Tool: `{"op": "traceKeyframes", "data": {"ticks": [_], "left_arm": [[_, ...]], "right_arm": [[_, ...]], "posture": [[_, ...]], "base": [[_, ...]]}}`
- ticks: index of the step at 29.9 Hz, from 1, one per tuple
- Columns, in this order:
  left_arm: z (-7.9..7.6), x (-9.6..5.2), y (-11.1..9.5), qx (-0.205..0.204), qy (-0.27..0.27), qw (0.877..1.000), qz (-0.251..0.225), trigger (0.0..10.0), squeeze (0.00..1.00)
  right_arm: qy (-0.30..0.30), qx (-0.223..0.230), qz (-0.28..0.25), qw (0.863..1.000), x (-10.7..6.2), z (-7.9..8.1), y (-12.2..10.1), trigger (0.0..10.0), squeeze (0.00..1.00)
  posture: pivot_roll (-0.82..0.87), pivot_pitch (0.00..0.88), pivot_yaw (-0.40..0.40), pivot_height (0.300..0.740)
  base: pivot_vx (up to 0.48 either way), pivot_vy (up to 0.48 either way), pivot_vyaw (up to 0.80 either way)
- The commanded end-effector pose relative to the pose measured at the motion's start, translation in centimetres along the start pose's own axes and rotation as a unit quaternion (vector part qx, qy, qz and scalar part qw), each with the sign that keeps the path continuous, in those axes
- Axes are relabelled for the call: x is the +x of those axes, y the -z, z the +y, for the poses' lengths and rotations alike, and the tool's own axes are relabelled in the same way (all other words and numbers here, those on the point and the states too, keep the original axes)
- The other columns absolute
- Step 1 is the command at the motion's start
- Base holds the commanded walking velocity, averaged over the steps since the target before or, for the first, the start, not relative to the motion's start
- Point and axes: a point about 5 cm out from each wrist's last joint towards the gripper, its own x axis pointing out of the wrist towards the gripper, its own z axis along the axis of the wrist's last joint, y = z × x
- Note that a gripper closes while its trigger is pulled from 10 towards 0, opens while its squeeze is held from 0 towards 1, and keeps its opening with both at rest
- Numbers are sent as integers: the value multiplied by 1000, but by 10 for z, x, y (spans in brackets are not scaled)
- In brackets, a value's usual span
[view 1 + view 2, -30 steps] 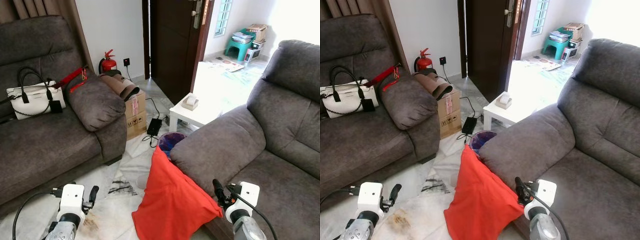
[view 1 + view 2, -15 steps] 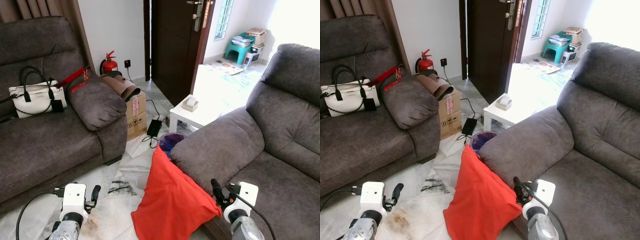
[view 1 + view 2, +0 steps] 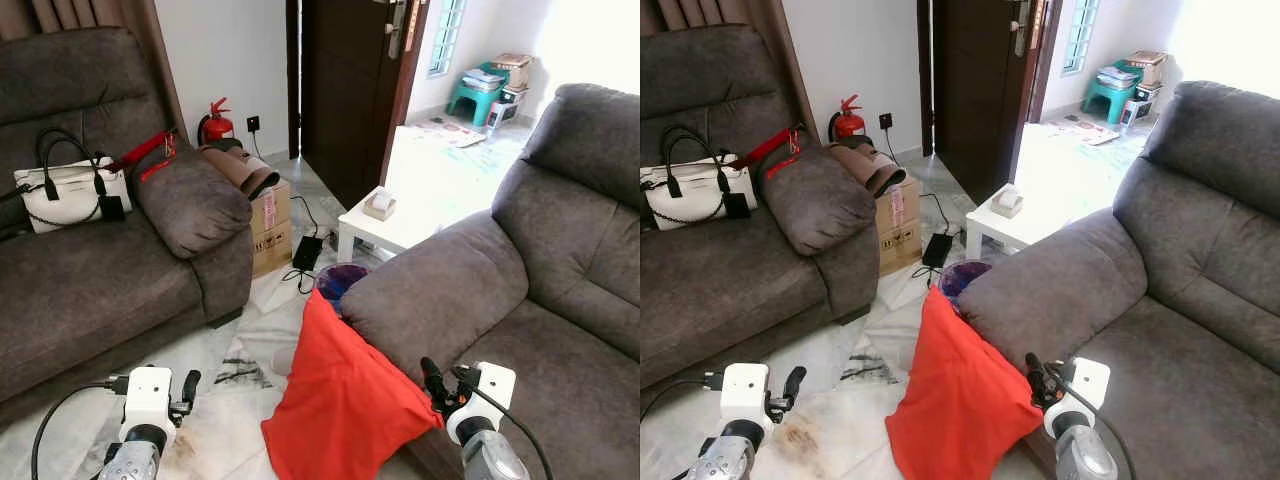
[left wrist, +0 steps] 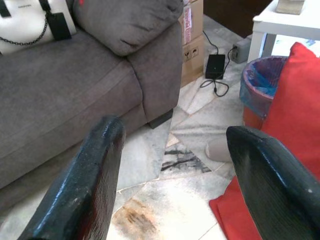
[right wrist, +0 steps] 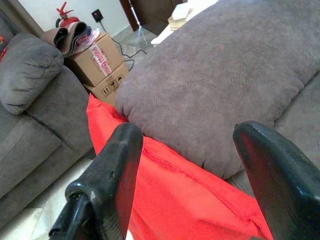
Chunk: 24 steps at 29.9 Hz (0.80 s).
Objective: Move the pillow to the sofa from floor
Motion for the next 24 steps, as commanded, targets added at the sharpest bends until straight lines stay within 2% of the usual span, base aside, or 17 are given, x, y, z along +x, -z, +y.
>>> {"op": "traceKeyframes", "data": {"ticks": [1, 11, 16, 24], "left_arm": [[1, -1, 0, 2, 1, 1000, 3, 10000, 0], [0, -2, 1, 2, 4, 1000, 2, 10000, 0], [-3, -3, 2, 1, 8, 1000, 6, 10000, 0], [-4, -4, 3, 2, 11, 1000, 8, 10000, 0]], "right_arm": [[-4, 6, -4, 1000, 3, 4, -2, 10000, 0], [-2, 0, 12, 1000, 1, 3, 2, 10000, 0], [-12, 13, -7, 1000, 3, 8, -1, 10000, 0], [-30, 11, -1, 1000, 6, 16, -1, 10000, 0]], "posture": [[73, 0, -2, 691], [73, 0, -1, 686], [74, 0, 0, 681], [75, 0, 3, 681]], "base": [[0, 0, 0], [0, 0, 0], [0, 0, 0], [0, 0, 0]]}}
